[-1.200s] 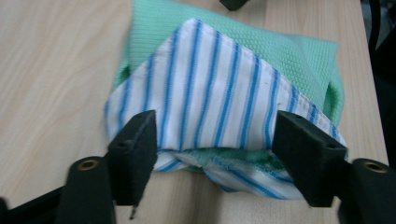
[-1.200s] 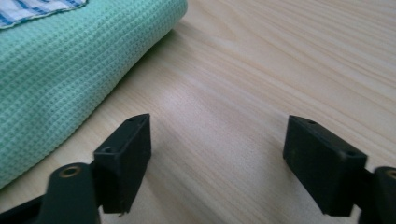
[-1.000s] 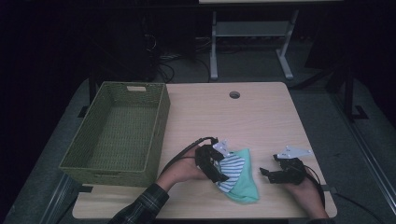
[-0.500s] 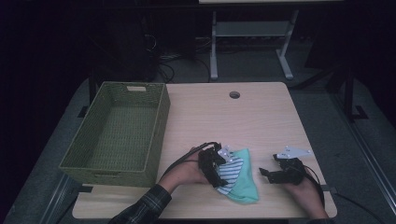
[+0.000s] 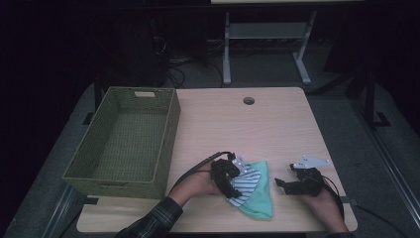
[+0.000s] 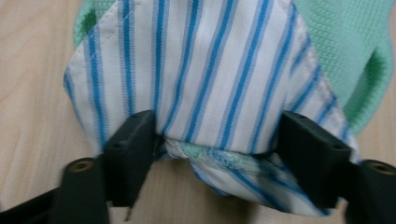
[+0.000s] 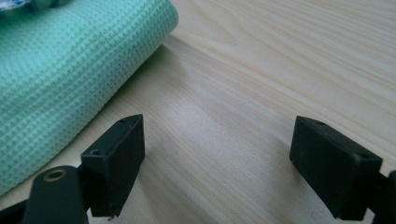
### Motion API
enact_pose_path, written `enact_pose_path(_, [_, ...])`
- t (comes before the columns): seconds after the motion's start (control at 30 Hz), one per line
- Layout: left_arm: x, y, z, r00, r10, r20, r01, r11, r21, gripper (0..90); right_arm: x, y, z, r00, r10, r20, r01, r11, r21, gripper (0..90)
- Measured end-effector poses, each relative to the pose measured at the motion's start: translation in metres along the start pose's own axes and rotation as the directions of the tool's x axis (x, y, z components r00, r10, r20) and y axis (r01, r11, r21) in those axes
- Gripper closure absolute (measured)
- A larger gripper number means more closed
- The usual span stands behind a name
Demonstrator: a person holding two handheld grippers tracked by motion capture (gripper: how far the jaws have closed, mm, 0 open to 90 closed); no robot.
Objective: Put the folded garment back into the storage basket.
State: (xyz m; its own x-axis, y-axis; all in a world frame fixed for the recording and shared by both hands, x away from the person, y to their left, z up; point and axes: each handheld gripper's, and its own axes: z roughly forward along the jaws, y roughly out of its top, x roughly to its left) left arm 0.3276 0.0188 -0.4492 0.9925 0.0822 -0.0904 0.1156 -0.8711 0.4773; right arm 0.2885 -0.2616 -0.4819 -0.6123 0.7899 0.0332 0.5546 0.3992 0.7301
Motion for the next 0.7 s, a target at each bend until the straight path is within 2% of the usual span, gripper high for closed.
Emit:
enact_pose_path(0.1, [-0.0013, 0.0013, -0.0013, 0.9998, 0.007, 0.02, -0.007, 1.0, 0.005, 41.4, 0.0, 0.0, 0.0, 1.0, -0.001, 0.002, 0.001, 1.0, 0.001, 17.9])
enact_pose_path(0.23, [-0.0014, 0.0013, -0.0016, 0.9983, -0.022, 0.054, 0.023, 0.9997, -0.007, 56.8, 0.0, 0.0, 0.0, 1.0, -0.002, 0.002, 0.002, 1.0, 0.001, 17.8])
enact_pose_path(0.4, [0.0008, -0.0005, -0.0013, 0.9948, -0.06, 0.082, 0.062, 0.9978, -0.024, 66.7, -0.0001, 0.0, 0.0, 1.0, -0.002, 0.002, 0.002, 1.0, 0.002, 17.8])
enact_pose_path(0.53, [0.001, -0.0006, -0.0017, 0.9929, -0.074, 0.093, 0.076, 0.9968, -0.022, 70.3, -0.0001, 0.0001, 0.0, 1.0, -0.003, 0.001, 0.003, 1.0, 0.001, 17.5])
enact_pose_path(0.6, [0.0018, -0.0017, -0.0023, 0.9904, -0.094, 0.101, 0.097, 0.9949, -0.027, 71.6, -0.0001, 0.0001, 0.0001, 1.0, -0.001, 0.003, 0.001, 1.0, 0.002, 16.8])
enact_pose_path(0.7, [0.0017, -0.0012, -0.0043, 0.9902, -0.098, 0.099, 0.101, 0.9945, -0.025, 72.7, 0.0001, 0.0002, 0.0003, 1.0, 0.002, 0.008, -0.002, 1.0, 0.004, 16.0])
